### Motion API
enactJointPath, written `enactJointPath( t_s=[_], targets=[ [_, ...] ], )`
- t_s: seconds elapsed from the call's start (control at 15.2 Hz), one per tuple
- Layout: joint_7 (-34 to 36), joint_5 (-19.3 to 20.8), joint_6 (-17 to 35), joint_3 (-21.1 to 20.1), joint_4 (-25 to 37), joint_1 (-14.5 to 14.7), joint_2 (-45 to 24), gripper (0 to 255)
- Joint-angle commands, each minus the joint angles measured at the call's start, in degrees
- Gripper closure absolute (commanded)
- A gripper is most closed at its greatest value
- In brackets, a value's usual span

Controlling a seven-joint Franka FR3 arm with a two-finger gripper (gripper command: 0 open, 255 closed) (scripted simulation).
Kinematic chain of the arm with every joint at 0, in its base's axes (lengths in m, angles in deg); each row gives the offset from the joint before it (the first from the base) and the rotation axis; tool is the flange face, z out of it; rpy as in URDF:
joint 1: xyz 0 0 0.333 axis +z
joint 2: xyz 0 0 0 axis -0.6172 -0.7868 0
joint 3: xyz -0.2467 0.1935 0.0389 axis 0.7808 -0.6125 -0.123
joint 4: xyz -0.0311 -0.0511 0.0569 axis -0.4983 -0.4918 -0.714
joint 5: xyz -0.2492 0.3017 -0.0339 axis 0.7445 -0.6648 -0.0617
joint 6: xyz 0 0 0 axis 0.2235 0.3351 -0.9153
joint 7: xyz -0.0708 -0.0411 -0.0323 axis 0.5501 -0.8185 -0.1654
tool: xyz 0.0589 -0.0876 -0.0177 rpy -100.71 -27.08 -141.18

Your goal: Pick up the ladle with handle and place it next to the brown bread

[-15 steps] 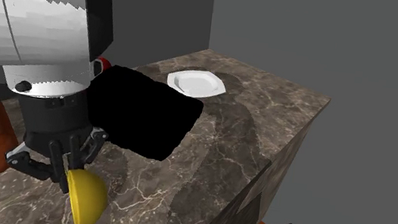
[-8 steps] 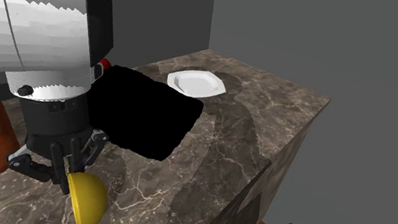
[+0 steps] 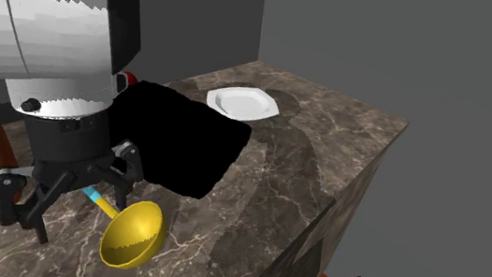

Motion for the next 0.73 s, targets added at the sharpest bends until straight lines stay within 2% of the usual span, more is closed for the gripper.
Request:
enactJointPath(
  t_s=[0.0,0.13,0.66],
  targets=[
    [0.23,0.51,-3.44,0.44,1.71,-0.28,1.67,0],
    [0.40,1.13,-7.33,1.02,3.98,-0.64,3.24,0],
    [0.40,1.13,-7.32,1.03,3.98,-0.64,3.24,0]
  ],
)
